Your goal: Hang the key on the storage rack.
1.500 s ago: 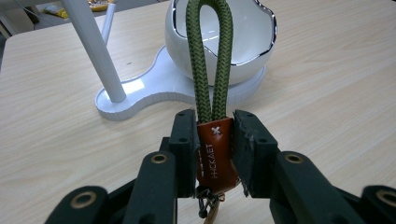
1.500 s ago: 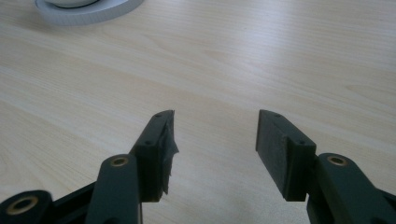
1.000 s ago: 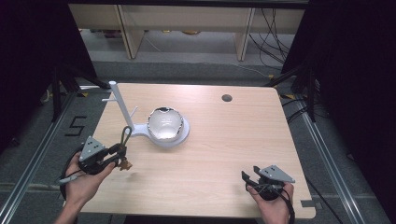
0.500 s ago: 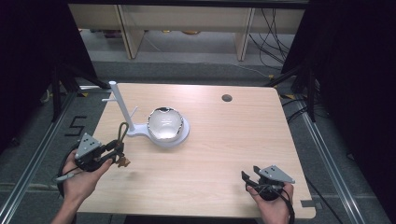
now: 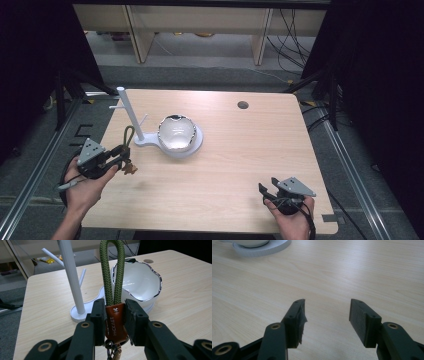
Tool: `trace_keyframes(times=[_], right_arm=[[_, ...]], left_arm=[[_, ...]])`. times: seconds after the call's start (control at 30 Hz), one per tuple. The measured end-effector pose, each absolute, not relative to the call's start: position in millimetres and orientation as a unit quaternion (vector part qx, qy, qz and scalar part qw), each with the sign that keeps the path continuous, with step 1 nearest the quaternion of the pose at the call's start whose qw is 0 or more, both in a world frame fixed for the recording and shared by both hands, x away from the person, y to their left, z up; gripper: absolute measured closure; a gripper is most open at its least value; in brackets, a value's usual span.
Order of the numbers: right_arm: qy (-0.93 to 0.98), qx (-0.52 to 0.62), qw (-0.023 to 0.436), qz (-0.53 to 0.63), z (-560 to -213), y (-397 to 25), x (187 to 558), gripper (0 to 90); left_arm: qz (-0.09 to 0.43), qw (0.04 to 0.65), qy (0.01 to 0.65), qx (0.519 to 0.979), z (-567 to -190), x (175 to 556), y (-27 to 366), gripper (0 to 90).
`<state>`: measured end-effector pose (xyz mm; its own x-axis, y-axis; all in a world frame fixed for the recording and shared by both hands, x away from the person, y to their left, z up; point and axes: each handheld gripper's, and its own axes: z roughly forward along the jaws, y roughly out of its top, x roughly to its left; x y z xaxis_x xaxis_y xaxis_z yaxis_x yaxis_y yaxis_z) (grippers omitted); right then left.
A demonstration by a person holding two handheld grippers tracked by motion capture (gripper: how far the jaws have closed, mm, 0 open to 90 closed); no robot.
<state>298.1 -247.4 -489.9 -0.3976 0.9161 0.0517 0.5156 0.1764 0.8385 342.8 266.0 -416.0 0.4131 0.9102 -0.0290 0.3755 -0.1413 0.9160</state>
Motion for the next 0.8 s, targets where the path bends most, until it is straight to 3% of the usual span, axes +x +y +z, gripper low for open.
trace_keyframes(times=[0.8], right_arm=[[0.730, 0.489, 0.250, 0.407, -489.6, -247.4, 298.5, 46.7]], left_arm=[[0.292, 0.478, 0.463, 0.687, -408.8, 352.6, 269.3, 69.7]])
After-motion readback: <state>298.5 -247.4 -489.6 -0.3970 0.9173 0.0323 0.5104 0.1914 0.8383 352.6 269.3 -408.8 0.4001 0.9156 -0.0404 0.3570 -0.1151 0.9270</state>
